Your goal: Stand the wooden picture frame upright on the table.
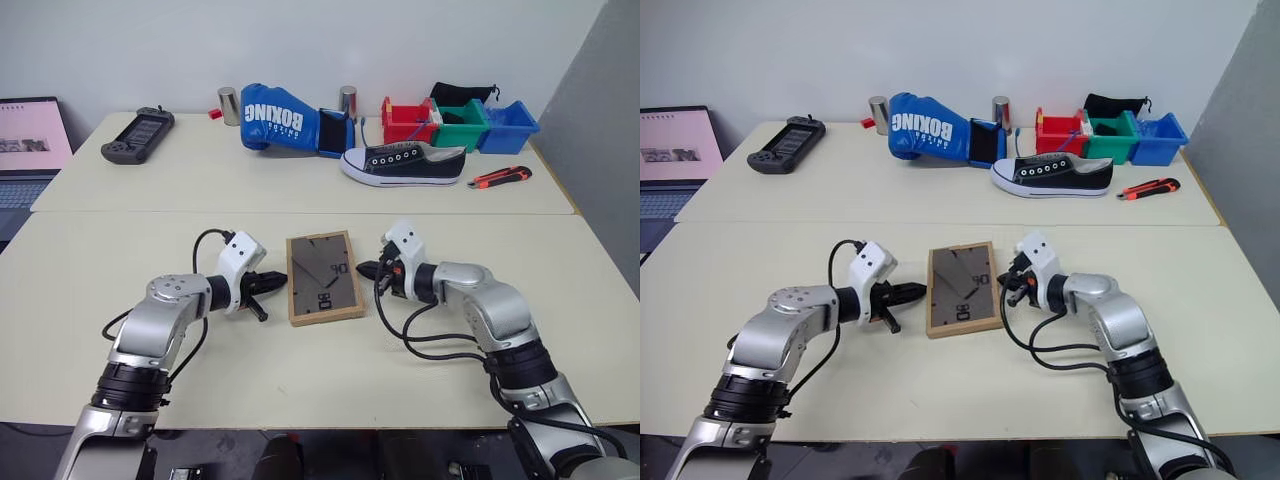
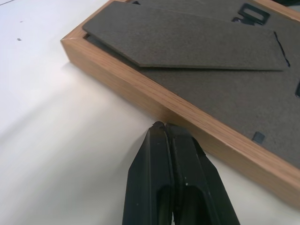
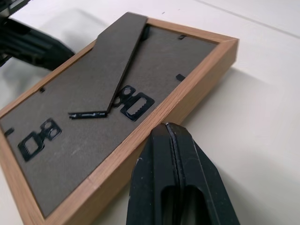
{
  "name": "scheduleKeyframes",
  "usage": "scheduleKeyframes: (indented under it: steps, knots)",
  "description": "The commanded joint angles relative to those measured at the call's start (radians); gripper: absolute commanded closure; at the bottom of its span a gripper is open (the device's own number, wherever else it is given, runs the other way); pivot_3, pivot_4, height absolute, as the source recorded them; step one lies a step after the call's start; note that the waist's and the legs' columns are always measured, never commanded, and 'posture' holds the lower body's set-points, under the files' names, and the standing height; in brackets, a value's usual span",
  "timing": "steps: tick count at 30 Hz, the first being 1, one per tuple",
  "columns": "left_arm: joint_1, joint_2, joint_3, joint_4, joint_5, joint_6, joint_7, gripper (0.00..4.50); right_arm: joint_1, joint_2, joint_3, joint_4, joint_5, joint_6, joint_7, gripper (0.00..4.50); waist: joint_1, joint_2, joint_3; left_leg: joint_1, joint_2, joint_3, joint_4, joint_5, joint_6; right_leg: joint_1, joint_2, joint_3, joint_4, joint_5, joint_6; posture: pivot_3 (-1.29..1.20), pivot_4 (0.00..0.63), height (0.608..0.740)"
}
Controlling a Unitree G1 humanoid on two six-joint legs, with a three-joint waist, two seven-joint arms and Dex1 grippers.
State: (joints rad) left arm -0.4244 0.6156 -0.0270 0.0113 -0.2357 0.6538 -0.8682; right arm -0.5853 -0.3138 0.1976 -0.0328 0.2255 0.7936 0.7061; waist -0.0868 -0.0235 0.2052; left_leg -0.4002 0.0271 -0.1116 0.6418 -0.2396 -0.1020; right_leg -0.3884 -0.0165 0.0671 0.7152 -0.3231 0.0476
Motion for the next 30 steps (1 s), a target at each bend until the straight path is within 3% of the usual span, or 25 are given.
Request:
scheduleKeyframes:
  steps: [1,17,30]
  knots:
    - [-0.005,0.022,0.032,-0.032,-0.019,-0.019,-0.002,4.48,-0.001,-0.001,0.029,-0.077,0.048,0.001,0.057,4.5,0.0,0.0,0.0,0.0,0.0,0.0,0.0,0.0,0.0,0.0,0.0,0.0,0.0,0.0,0.0,0.0,0.15,0.74]
    - [0.046,0.059,0.018,-0.073,-0.028,-0.016,-0.025,4.48,-0.033,0.007,0.026,-0.024,0.039,-0.024,0.039,4.5,0.002,0.0,0.0,0.0,0.0,0.0,0.0,0.0,0.0,0.0,0.0,0.0,0.0,0.0,0.0,0.0,0.15,0.74]
    - [0.054,0.05,-0.006,-0.109,-0.051,0.01,-0.036,4.48,-0.055,-0.097,-0.022,0.051,0.031,-0.068,0.062,4.5,0.004,0.0,0.0,0.0,0.0,0.0,0.0,0.0,0.0,0.0,0.0,0.0,-0.001,0.0,0.0,0.0,0.15,0.74]
